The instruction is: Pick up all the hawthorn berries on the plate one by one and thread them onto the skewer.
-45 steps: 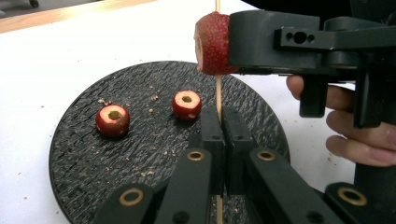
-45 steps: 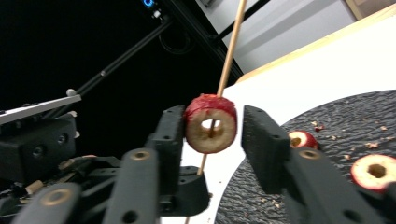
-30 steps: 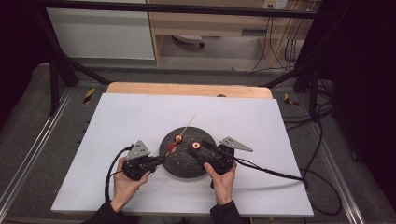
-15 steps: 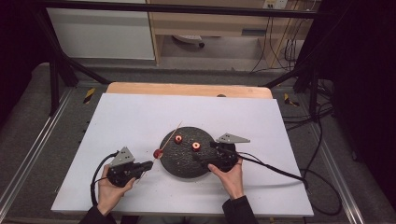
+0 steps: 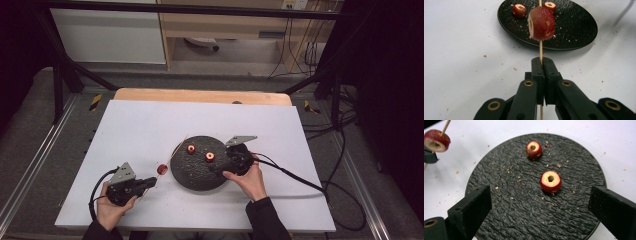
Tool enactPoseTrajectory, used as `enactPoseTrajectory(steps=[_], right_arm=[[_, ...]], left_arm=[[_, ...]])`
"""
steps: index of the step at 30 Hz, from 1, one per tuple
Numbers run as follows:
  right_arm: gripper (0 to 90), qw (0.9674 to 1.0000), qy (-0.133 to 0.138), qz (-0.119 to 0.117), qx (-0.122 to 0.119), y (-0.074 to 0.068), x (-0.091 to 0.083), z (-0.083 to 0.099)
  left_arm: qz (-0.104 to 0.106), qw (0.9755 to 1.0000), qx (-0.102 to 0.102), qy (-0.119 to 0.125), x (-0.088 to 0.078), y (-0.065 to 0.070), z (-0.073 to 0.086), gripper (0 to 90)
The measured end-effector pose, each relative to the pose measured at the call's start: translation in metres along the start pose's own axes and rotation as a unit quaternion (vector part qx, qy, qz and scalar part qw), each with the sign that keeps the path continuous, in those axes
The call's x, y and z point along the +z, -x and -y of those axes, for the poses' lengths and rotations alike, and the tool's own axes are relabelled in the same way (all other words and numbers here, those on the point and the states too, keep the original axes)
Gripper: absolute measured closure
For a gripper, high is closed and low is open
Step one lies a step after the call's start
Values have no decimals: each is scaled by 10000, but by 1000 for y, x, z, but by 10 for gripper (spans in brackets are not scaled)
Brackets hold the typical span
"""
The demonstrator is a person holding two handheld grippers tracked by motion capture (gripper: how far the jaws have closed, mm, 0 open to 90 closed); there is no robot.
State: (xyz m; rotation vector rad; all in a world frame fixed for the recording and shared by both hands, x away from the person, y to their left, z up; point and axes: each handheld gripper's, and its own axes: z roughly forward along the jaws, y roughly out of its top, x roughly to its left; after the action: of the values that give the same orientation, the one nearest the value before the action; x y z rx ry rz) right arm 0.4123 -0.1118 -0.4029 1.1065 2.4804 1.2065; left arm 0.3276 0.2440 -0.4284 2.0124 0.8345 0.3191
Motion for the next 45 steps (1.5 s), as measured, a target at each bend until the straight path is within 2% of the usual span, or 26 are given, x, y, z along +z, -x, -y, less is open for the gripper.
enactPoseTrajectory(steps=[7, 13, 21, 23, 31, 37, 40, 45], right_arm=[[64, 9984, -437, 142, -315, 1, 5, -16], [77, 9947, -810, 247, -580, 4, 8, -30], [132, 9893, -1230, 308, -724, 9, 21, -45], [153, 9885, -1292, 278, -728, 9, 26, -48], [292, 9801, -1685, 137, -1041, 10, 46, -60], [378, 9735, -1984, 12, -1136, 14, 56, -62], [417, 9713, -2079, -50, -1157, 15, 59, -61], [476, 9693, -2162, -142, -1159, 17, 63, -61]], left_arm=[[6, 10000, -42, -15, -2, -3, 3, 884], [-6, 10000, -50, -36, -3, -4, 4, 885], [1, 10000, -85, -19, -4, -8, 5, 884], [2, 10000, -73, -32, -4, -7, 5, 884], [-6, 10000, -55, -74, -2, -8, 5, 885], [-7, 9999, -66, -87, -2, -9, 5, 885], [-4, 9999, -66, -96, -2, -9, 5, 884], [-7, 9999, -70, -92, -2, -10, 5, 884]])
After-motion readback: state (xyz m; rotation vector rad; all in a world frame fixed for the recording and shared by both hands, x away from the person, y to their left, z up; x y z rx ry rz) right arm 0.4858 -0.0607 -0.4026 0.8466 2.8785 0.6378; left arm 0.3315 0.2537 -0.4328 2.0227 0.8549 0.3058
